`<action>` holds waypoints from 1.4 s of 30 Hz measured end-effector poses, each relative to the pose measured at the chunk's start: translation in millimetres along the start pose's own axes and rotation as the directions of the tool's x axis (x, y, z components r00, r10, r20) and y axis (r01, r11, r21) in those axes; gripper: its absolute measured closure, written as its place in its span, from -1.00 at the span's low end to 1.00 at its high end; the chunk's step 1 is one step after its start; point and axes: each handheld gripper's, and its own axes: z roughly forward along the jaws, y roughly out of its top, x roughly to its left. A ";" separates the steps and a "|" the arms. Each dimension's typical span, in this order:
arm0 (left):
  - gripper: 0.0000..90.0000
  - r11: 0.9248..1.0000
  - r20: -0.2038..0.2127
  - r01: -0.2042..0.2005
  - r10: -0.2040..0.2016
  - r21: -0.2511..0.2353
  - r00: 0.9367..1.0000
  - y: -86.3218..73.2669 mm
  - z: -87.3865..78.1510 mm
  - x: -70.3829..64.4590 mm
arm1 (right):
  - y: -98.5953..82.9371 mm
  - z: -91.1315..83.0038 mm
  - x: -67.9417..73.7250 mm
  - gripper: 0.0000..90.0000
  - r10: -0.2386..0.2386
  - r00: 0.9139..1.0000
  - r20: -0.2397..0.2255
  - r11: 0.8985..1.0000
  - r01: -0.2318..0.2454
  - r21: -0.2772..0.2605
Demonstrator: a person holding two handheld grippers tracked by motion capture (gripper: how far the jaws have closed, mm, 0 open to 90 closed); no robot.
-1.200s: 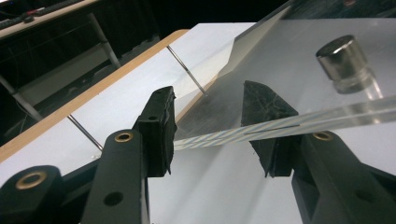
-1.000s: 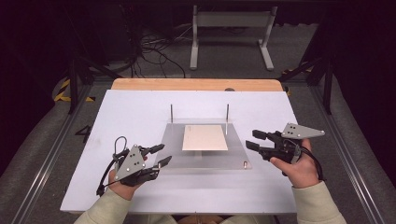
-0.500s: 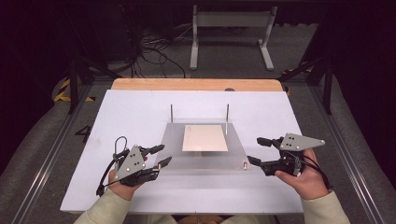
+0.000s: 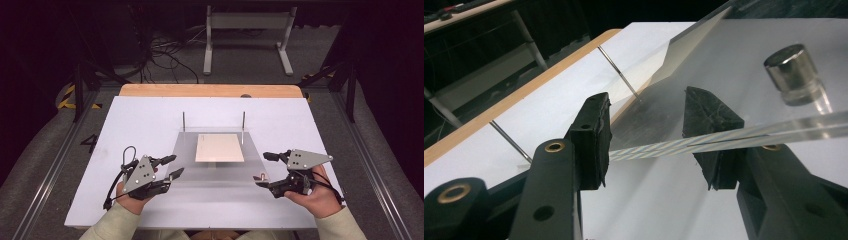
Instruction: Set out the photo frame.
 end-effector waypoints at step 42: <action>0.19 0.997 -0.104 0.046 -0.052 -0.059 0.993 23.2 -0.2 7.6 | 24.7 28.4 -0.6 0.20 -0.149 0.984 0.101 0.968 0.166 -0.189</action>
